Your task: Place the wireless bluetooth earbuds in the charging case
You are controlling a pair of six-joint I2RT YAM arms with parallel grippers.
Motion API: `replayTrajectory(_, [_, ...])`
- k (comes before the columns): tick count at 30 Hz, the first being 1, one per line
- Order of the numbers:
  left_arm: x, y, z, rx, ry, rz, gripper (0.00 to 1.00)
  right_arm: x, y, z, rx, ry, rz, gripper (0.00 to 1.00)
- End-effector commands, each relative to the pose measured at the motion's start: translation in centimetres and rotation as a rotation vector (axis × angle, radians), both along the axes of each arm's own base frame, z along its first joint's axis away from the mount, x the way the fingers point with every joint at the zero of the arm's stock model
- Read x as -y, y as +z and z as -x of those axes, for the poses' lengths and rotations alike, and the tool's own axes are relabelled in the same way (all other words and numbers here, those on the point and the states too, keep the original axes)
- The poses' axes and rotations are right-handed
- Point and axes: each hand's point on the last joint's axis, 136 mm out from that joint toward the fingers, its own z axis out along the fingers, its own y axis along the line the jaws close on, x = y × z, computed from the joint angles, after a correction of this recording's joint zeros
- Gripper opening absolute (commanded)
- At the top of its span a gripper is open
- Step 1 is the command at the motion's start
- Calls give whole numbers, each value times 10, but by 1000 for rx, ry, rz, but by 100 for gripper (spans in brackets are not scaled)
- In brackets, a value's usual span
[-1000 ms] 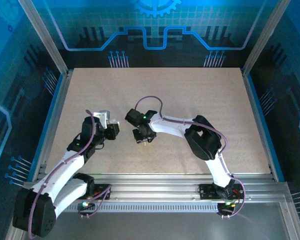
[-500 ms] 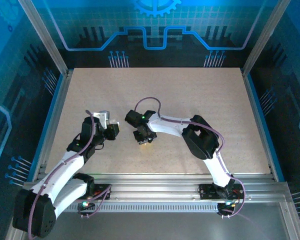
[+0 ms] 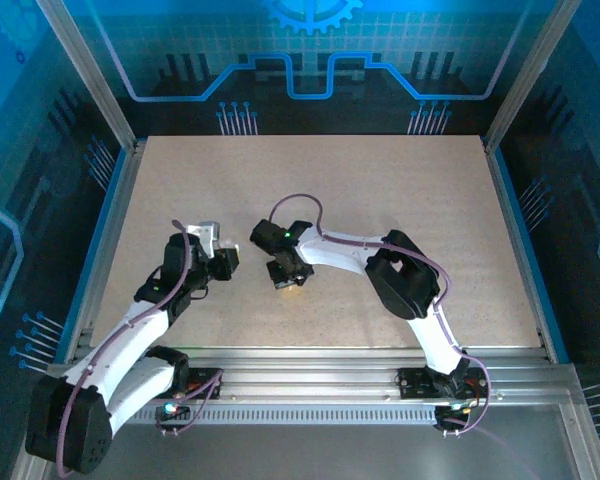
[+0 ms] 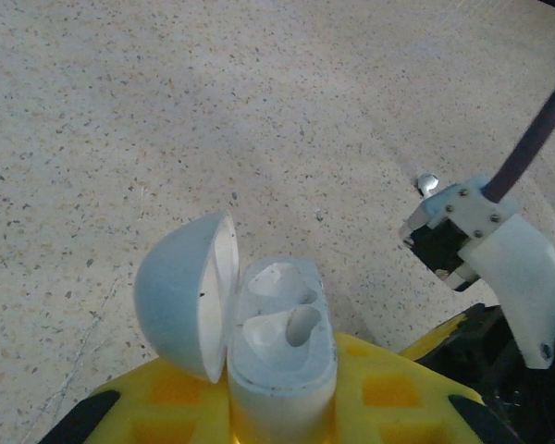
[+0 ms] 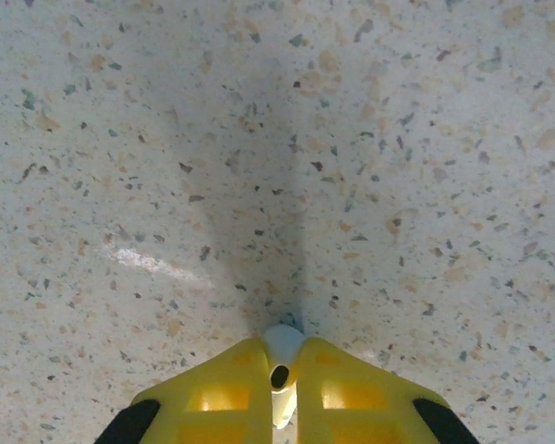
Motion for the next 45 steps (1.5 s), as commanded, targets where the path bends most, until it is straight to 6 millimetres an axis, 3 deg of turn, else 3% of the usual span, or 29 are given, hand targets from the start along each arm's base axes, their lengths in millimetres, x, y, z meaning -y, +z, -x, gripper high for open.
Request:
replayTrajectory(1, [6,9,-5,35,-36,9,20,7,15,-2,25,-27,-30,10])
replayTrajectory(11, [14,9,-4,53,-71,44,19,10,39,-8,81,-50,-89,9])
replayTrajectory(26, [85,-5,4,186,-348,95,17,35,115,-25,280,-130,-261,9])
replayTrajectory(34, [121,18,11,362,-494,98,18,44,160,-31,417,-135,-372,10])
replayTrajectory(45, [147,26,13,436,-574,82,18,44,193,-33,531,-126,-497,10])
